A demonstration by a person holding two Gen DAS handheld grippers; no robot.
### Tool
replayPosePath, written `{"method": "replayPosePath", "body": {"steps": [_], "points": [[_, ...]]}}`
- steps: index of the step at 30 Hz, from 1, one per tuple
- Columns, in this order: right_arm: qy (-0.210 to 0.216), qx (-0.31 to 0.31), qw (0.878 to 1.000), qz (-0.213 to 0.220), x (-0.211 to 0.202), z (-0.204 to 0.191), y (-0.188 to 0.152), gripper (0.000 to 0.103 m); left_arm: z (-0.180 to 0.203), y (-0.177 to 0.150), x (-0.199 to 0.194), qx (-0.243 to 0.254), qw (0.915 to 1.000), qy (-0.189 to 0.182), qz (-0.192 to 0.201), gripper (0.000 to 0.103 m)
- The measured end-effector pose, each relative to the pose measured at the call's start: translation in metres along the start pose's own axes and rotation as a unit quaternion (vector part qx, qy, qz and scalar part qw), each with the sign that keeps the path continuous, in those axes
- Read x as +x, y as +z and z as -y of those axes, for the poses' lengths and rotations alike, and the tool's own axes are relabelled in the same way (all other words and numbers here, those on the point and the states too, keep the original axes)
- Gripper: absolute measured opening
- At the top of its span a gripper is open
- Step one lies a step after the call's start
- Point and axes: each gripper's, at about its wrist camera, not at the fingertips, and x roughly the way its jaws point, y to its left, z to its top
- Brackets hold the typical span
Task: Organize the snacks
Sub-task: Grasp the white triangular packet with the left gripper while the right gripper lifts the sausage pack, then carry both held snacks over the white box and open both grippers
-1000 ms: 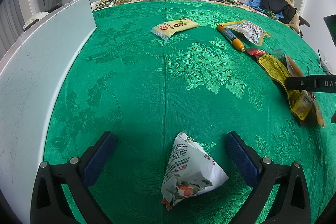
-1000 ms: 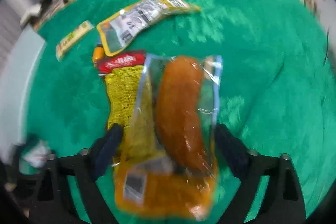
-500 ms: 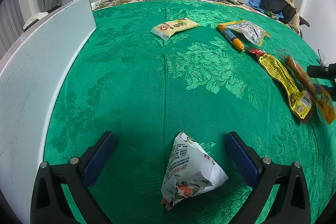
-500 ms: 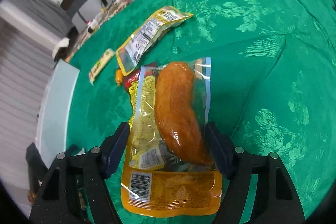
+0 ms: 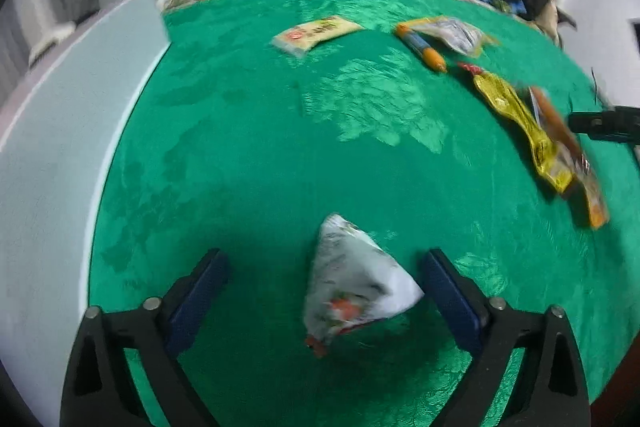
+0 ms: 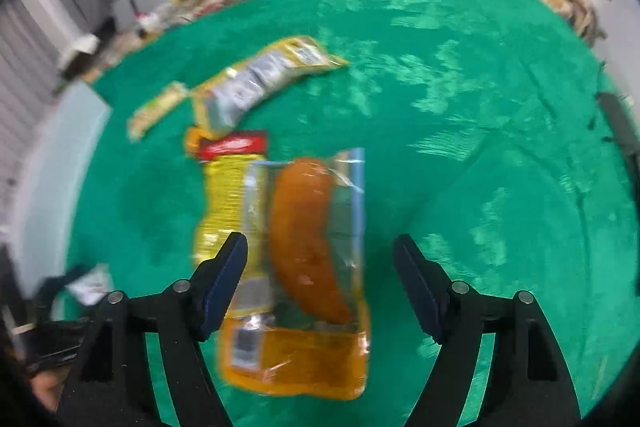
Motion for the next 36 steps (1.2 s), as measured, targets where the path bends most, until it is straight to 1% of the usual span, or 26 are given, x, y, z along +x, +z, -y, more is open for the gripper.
{"method": "replayPosePath", "body": {"steps": [1,2,3,4,5,6,8,9,10,11,13,14,15,16,19,22,23,25,28,30,33,35,36], "points": [[-0.016,-0.005,1.0,-0.02,0.013,-0.001,-0.003,0.079,0.002,0.0,-0.001,0.002,1.0,-0.005,0.005,0.082],[-0.016,-0.007,0.999,-0.043,0.025,0.0,-0.005,0.084,0.006,0.0,-0.002,0.004,0.9999,-0.006,0.009,0.076],[-0.017,-0.01,1.0,-0.016,0.025,-0.002,-0.009,0.086,0.01,0.0,-0.004,0.006,0.9998,-0.008,0.017,0.059],[-0.019,-0.007,1.0,-0.012,0.028,-0.004,-0.01,0.088,0.013,0.001,-0.006,0.009,0.9997,-0.008,0.022,0.038],[-0.02,-0.004,1.0,-0.005,0.03,-0.004,-0.01,0.088,0.015,0.002,-0.006,0.011,0.9997,-0.007,0.022,0.037],[-0.021,-0.005,1.0,-0.003,0.032,-0.005,-0.008,0.088,0.017,0.004,-0.006,0.009,0.9998,-0.005,0.018,0.033],[-0.025,-0.03,0.999,-0.016,0.037,-0.01,-0.003,0.081,0.015,0.006,-0.007,0.0,0.9998,-0.009,0.016,0.03],[-0.014,-0.034,0.999,-0.023,0.036,-0.009,0.001,0.052,0.012,0.006,-0.008,-0.011,0.9997,-0.015,0.015,0.03],[-0.002,-0.032,0.999,-0.034,0.035,-0.006,0.004,0.036,0.008,0.006,-0.009,-0.022,0.9995,-0.02,0.014,0.029],[0.006,-0.022,0.999,-0.042,0.033,-0.001,0.005,0.036,0.004,0.005,-0.011,-0.032,0.9991,-0.024,0.013,0.029],[0.045,0.01,0.998,-0.05,0.033,0.017,0.008,0.033,-0.002,0.001,-0.015,-0.052,0.9981,-0.03,0.014,0.029],[0.058,0.029,0.997,-0.051,0.03,0.023,0.008,0.033,-0.004,-0.001,-0.018,-0.057,0.9977,-0.033,0.015,0.029],[0.087,0.066,0.993,-0.049,0.028,0.037,0.006,0.033,-0.007,-0.003,-0.022,-0.065,0.997,-0.039,0.017,0.029],[0.11,0.091,0.989,-0.044,0.021,0.044,-0.001,0.033,-0.009,-0.005,-0.026,-0.07,0.9964,-0.043,0.019,0.029],[0.16,0.143,0.976,-0.026,0.011,0.07,-0.011,0.033,-0.013,-0.009,-0.036,-0.086,0.9943,-0.058,0.025,0.029],[0.197,0.182,0.963,-0.009,-0.002,0.084,-0.02,0.033,-0.018,-0.008,-0.051,-0.112,0.9899,-0.08,0.036,0.029],[0.204,0.188,0.961,-0.002,-0.009,0.085,-0.022,0.033,-0.021,-0.007,-0.058,-0.122,0.9878,-0.088,0.043,0.029],[0.212,0.186,0.959,0.01,-0.025,0.082,-0.019,0.033,-0.03,-0.002,-0.078,-0.144,0.9818,-0.108,0.06,0.029],[0.228,0.154,0.961,0.024,-0.052,0.054,-0.005,0.033,-0.052,0.002,-0.115,-0.176,0.9716,-0.129,0.092,0.029],[0.248,0.123,0.96,0.033,-0.07,0.025,0.006,0.033,-0.075,0.001,-0.141,-0.194,0.9662,-0.127,0.113,0.029],[0.294,0.062,0.953,0.039,-0.093,-0.046,0.021,0.034,-0.122,-0.004,-0.175,-0.222,0.9598,-0.103,0.138,0.029],[0.327,0.018,0.944,0.036,-0.105,-0.106,0.028,0.034,-0.167,-0.015,-0.197,-0.246,0.9556,-0.064,0.149,0.029],[0.348,-0.006,0.937,0.033,-0.11,-0.144,0.031,0.034,-0.183,-0.019,-0.204,-0.252,0.9548,-0.045,0.151,0.029]]}}
